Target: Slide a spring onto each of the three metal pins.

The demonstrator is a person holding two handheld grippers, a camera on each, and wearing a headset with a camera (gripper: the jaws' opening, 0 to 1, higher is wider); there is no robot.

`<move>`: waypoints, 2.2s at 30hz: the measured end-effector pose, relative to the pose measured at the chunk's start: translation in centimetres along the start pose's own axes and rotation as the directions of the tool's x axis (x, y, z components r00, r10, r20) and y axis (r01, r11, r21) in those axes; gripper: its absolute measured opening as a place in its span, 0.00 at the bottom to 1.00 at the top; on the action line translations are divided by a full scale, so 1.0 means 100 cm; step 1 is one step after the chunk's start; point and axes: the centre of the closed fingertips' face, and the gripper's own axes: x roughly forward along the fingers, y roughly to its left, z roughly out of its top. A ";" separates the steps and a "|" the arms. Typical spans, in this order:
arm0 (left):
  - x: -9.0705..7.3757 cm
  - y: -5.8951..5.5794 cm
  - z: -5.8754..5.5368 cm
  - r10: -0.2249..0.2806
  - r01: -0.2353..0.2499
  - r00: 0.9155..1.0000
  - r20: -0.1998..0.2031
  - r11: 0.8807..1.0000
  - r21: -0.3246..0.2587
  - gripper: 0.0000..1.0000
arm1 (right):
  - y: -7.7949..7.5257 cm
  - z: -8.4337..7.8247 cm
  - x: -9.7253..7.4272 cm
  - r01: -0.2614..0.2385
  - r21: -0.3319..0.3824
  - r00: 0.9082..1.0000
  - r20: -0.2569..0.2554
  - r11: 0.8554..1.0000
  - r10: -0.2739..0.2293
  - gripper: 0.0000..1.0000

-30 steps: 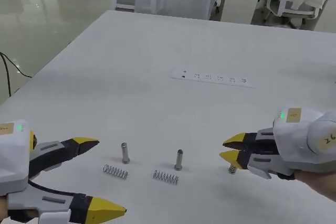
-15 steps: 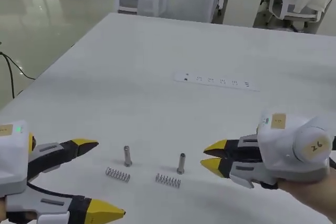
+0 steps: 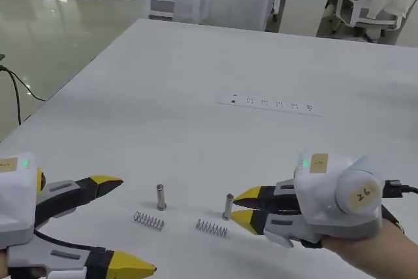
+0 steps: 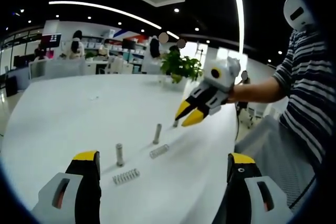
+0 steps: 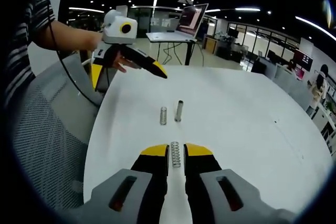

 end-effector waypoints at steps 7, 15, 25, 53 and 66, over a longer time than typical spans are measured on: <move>0.000 -0.002 -0.001 -0.004 0.004 1.000 -0.003 1.000 0.001 0.98 | 0.005 -0.011 0.019 -0.020 -0.006 0.999 -0.041 1.000 0.020 0.08; -0.001 -0.002 -0.001 -0.001 0.001 1.000 -0.005 1.000 0.001 0.98 | 0.004 -0.032 0.036 -0.021 -0.006 0.994 -0.103 1.000 0.021 0.09; -0.002 -0.001 -0.002 0.002 -0.002 1.000 -0.005 1.000 -0.003 0.98 | 0.000 -0.049 0.050 -0.017 0.002 0.987 -0.158 1.000 0.017 0.09; 0.011 -0.015 -0.002 -0.042 0.042 0.999 -0.014 0.999 0.005 0.96 | 0.004 -0.048 0.015 -0.038 -0.015 0.988 -0.150 0.999 0.035 0.08; 0.032 -0.032 0.002 -0.125 0.126 0.991 -0.041 0.992 0.030 0.91 | 0.002 -0.033 -0.014 -0.039 -0.063 0.992 -0.124 0.997 0.030 0.08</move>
